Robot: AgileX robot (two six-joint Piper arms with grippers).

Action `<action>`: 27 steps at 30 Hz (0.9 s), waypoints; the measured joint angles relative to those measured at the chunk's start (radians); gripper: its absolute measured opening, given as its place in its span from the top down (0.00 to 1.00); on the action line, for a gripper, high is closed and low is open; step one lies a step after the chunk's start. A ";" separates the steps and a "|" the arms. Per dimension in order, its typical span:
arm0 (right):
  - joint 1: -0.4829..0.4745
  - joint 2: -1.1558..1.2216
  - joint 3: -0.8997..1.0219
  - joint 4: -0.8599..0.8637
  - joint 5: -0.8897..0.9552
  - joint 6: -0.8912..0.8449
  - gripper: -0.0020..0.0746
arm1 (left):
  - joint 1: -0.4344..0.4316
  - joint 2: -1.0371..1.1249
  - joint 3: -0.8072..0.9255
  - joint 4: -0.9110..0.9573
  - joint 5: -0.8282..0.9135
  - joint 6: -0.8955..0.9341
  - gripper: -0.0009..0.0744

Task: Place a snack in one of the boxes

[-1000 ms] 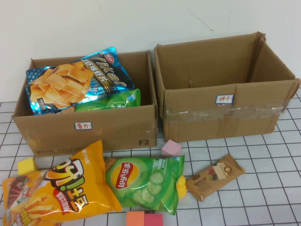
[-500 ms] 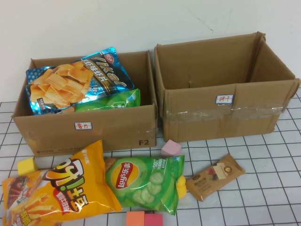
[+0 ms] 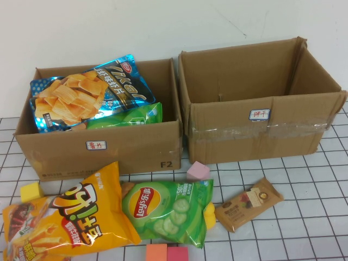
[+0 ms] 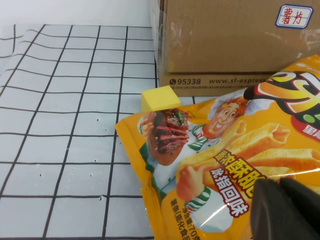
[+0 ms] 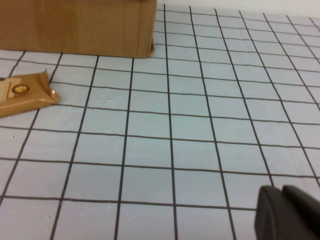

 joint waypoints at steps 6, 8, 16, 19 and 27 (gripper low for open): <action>0.000 0.000 0.000 0.000 0.000 0.000 0.98 | 0.000 0.000 0.000 0.000 0.000 0.000 0.99; 0.000 0.000 0.000 0.000 0.000 0.000 0.98 | 0.000 0.000 0.000 0.000 0.000 0.000 0.99; 0.000 0.000 0.010 -0.027 -0.095 0.000 0.98 | 0.000 0.000 0.010 0.009 -0.090 0.010 0.99; 0.000 0.000 0.010 -0.028 -0.248 0.000 0.98 | 0.000 0.000 0.010 0.009 -0.235 0.027 0.99; 0.000 0.000 0.010 -0.111 -0.719 -0.077 0.98 | 0.000 0.000 0.010 0.009 -0.704 0.048 0.99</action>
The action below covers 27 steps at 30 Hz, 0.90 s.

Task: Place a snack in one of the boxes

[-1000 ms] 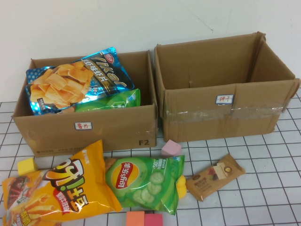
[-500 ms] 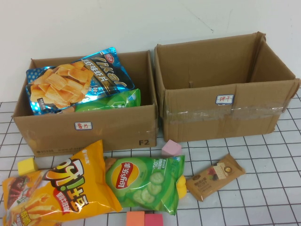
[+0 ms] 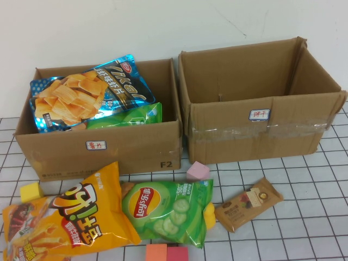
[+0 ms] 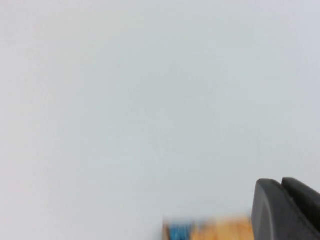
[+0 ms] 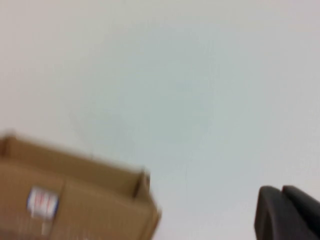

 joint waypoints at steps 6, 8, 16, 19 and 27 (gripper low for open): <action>0.000 0.000 0.000 -0.002 -0.209 0.000 0.98 | 0.000 0.000 0.000 0.000 -0.167 0.000 0.99; 0.000 0.000 0.000 -0.002 -0.240 0.000 0.98 | 0.000 0.000 0.000 0.000 -0.181 0.000 0.99; 0.000 0.000 -0.025 0.047 -0.180 0.069 0.98 | 0.000 0.000 -0.043 -0.009 -0.062 -0.129 0.99; 0.000 0.000 -0.119 0.053 0.007 0.096 0.98 | 0.000 0.000 -0.161 -0.007 0.143 -0.116 0.99; 0.000 0.078 -0.432 0.058 0.406 0.112 0.98 | 0.000 0.183 -0.470 -0.011 0.662 -0.097 0.99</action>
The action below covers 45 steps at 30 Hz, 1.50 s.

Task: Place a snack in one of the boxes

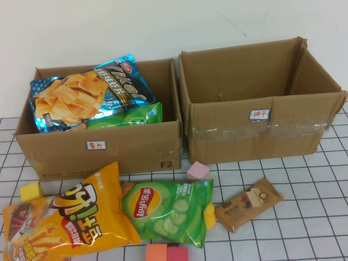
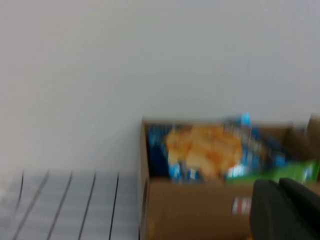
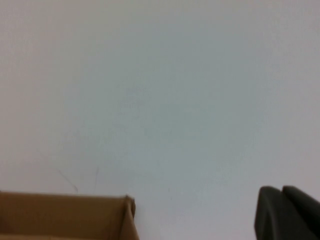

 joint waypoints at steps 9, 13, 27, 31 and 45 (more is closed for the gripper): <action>0.000 0.379 -0.196 0.056 0.414 -0.228 0.98 | 0.000 0.262 -0.064 0.007 0.264 0.000 0.99; 0.000 0.551 -0.239 0.241 0.544 -0.515 0.98 | 0.000 0.309 -0.057 0.054 0.297 0.005 0.99; 0.153 1.159 -0.432 0.661 0.743 -1.380 0.98 | 0.000 0.326 -0.009 0.072 0.295 0.012 0.99; 0.223 1.307 -0.493 0.661 0.742 -1.474 0.98 | 0.000 0.322 -0.007 0.064 0.279 0.012 0.99; 0.391 1.667 -0.757 0.505 0.729 -1.650 0.58 | 0.000 0.315 -0.005 0.057 0.272 0.012 0.99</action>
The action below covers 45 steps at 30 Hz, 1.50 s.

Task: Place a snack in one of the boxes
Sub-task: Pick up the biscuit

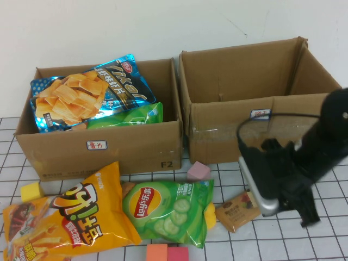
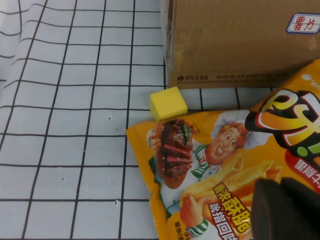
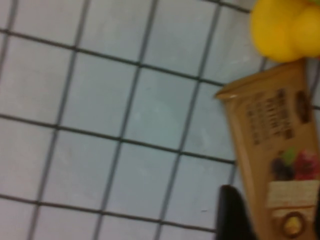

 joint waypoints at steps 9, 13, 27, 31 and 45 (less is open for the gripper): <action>0.000 0.108 -0.067 -0.005 -0.039 -0.005 0.28 | 0.000 0.000 0.021 -0.029 -0.023 0.000 0.99; 0.000 0.152 -0.067 -0.005 -0.088 -0.012 0.27 | 0.000 0.000 0.021 -0.032 -0.044 0.000 0.99; 0.000 0.237 -0.070 -0.015 -0.168 -0.058 0.27 | 0.000 0.000 0.027 -0.041 -0.052 0.000 0.99; 0.000 0.255 -0.074 -0.015 -0.188 -0.061 0.27 | 0.000 0.000 0.027 -0.043 -0.052 0.000 0.99; 0.000 0.308 -0.157 0.028 -0.037 -0.041 0.31 | 0.000 0.000 0.027 -0.045 -0.052 0.001 0.99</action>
